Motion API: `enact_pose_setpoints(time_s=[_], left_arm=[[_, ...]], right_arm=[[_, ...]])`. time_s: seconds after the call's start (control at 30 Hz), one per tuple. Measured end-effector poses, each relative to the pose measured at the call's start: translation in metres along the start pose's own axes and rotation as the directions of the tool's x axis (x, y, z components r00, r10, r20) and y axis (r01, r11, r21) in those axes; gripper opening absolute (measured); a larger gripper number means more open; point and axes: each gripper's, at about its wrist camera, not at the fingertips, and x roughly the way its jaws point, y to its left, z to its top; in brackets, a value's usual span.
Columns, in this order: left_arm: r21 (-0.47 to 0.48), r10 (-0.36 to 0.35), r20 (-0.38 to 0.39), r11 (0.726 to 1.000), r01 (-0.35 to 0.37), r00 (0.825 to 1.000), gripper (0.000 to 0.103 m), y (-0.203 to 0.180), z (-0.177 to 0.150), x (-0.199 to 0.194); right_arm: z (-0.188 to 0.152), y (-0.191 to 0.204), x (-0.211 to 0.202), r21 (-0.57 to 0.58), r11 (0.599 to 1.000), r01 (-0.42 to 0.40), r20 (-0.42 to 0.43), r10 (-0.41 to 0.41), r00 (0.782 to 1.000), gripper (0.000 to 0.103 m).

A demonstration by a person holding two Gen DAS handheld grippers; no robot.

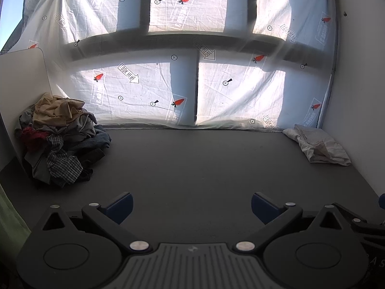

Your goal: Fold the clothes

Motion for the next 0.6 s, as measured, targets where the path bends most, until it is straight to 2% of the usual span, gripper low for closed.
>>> enact_pose_setpoints(time_s=[0.13,0.27,0.4,0.5,0.6], left_arm=[[-0.018,-0.020,-0.006,1.000,0.020,1.000,0.103,-0.013,0.005,0.017],[-0.014,-0.035,0.001,0.999,0.035,0.999,0.103,-0.032,0.017,0.041],[-0.028,-0.028,-0.026,0.999,0.027,0.999,0.103,-0.046,0.034,0.072],[-0.063,0.009,-0.039,0.998,-0.012,0.999,0.103,-0.049,0.050,0.096],[-0.096,0.051,-0.054,0.994,-0.056,0.997,0.103,-0.049,0.068,0.121]], right_arm=[[0.001,-0.016,0.010,0.016,1.000,0.025,-0.009,-0.025,1.000,0.103],[0.008,-0.040,0.027,0.054,0.997,0.055,0.033,-0.057,0.998,0.103],[0.022,-0.070,0.063,0.116,0.992,0.053,0.052,-0.059,0.997,0.103],[0.038,-0.086,0.096,0.139,0.989,0.052,0.092,-0.066,0.994,0.103],[0.059,-0.092,0.133,0.092,0.994,0.058,0.072,-0.064,0.995,0.103]])
